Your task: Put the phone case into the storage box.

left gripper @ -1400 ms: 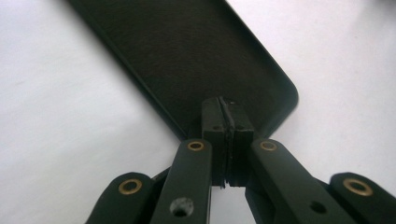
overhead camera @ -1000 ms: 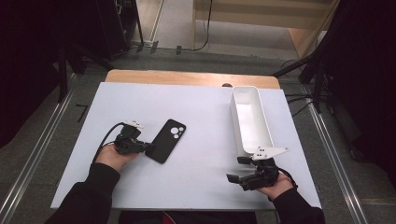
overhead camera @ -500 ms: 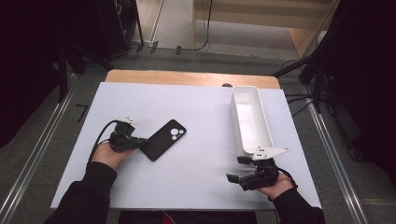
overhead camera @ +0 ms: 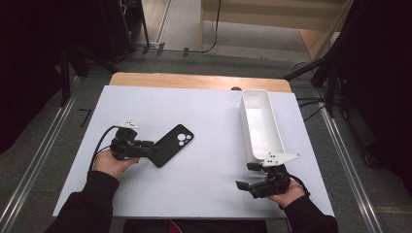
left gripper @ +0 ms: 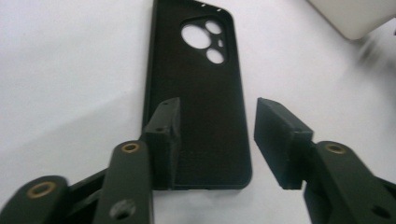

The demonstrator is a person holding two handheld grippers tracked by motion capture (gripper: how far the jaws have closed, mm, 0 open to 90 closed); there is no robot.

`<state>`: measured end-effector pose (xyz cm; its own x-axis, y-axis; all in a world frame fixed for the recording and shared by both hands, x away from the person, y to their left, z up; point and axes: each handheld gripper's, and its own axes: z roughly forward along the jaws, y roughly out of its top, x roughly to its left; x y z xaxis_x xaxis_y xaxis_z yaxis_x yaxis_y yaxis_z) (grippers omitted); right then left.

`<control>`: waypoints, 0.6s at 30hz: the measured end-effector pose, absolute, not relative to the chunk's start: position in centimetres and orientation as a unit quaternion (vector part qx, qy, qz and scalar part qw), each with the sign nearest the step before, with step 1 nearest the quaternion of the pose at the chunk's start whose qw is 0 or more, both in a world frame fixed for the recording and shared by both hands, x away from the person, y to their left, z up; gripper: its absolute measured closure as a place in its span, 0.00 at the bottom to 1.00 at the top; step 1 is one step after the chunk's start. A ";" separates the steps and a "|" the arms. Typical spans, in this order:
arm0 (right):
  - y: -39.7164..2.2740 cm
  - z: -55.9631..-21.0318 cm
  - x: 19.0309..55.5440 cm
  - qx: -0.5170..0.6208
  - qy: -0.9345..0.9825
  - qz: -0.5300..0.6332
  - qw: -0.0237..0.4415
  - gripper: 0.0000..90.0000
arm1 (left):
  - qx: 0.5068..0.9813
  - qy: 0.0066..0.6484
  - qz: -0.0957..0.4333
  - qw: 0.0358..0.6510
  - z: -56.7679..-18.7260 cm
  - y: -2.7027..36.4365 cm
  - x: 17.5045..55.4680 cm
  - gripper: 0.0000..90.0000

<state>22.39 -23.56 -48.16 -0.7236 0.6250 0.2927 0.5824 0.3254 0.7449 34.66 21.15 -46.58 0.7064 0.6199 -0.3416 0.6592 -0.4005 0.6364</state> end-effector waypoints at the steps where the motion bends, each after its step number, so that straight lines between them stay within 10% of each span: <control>1: -23.6 -48.2 22.4 0.371 0.814 0.447 0.023 0.15 | 0.836 0.380 -0.024 0.395 -46.5 21.1 34.4 0.53; 18: -23.6 -48.2 22.4 0.372 0.814 0.446 0.026 0.15 | 0.840 0.349 -0.037 0.414 -45.6 21.7 30.7 0.41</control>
